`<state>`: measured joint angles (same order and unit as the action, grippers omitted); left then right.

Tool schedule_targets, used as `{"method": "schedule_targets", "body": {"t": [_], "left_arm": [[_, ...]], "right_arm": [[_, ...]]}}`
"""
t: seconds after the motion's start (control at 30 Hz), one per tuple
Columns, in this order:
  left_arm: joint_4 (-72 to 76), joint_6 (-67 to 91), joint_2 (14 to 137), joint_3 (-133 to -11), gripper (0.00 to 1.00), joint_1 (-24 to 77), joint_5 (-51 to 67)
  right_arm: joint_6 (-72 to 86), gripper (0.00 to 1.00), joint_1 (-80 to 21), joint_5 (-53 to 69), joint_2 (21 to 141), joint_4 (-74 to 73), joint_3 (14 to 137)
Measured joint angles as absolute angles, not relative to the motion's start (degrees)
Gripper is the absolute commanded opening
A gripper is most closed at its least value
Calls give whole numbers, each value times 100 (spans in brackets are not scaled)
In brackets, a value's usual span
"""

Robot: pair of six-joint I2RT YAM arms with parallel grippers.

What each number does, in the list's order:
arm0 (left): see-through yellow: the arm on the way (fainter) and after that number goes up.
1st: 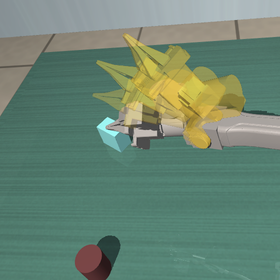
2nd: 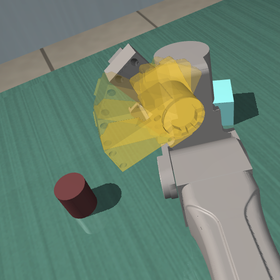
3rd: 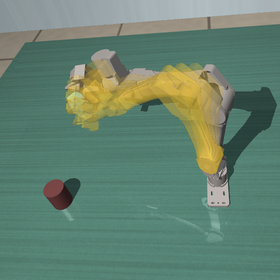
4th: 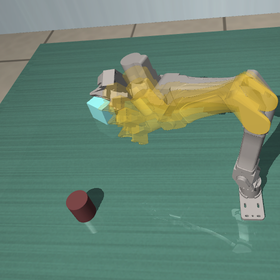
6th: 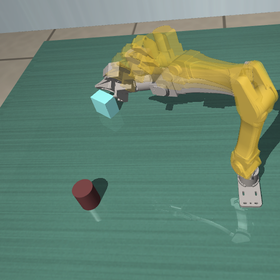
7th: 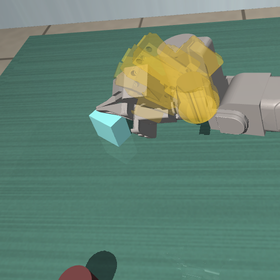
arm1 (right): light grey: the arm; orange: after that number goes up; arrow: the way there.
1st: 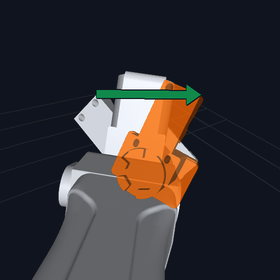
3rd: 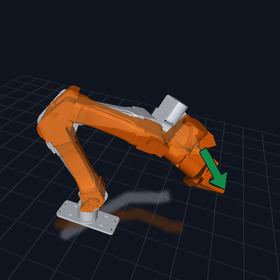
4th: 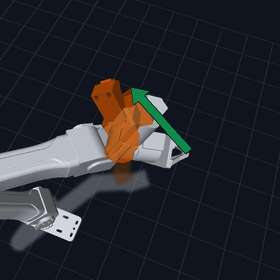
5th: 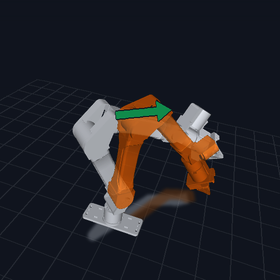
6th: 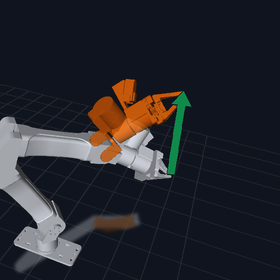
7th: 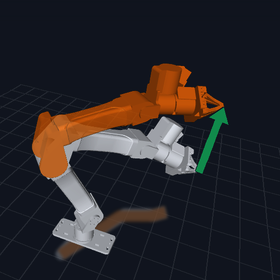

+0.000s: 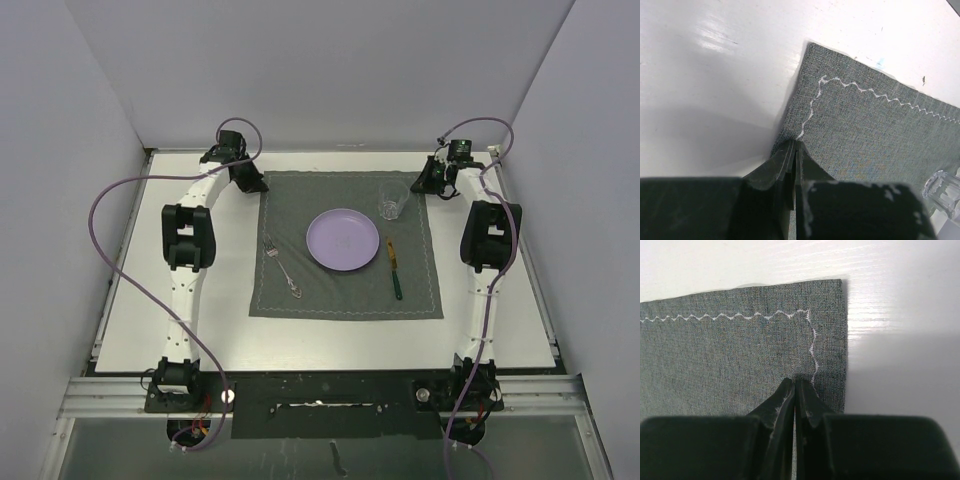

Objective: Set the dinner table for one person
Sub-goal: Adjust the napkin at the center of the board.

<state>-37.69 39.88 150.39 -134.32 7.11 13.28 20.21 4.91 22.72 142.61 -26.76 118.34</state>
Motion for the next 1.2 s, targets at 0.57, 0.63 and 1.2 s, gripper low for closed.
{"method": "schedule_targets", "body": {"t": [0.57,0.63,1.2], "left_arm": [[-3382,4021,14886,-12997,0,659,1505],[-3291,4025,14816,-12853,0,659,1505],[-3033,4045,14636,-12466,0,626,1566]], "right_arm": [[1970,0,495,2139,14400,-2978,12197],[1957,0,493,2143,14488,-3048,12363],[1865,0,480,2224,14960,-3343,13209]]}}
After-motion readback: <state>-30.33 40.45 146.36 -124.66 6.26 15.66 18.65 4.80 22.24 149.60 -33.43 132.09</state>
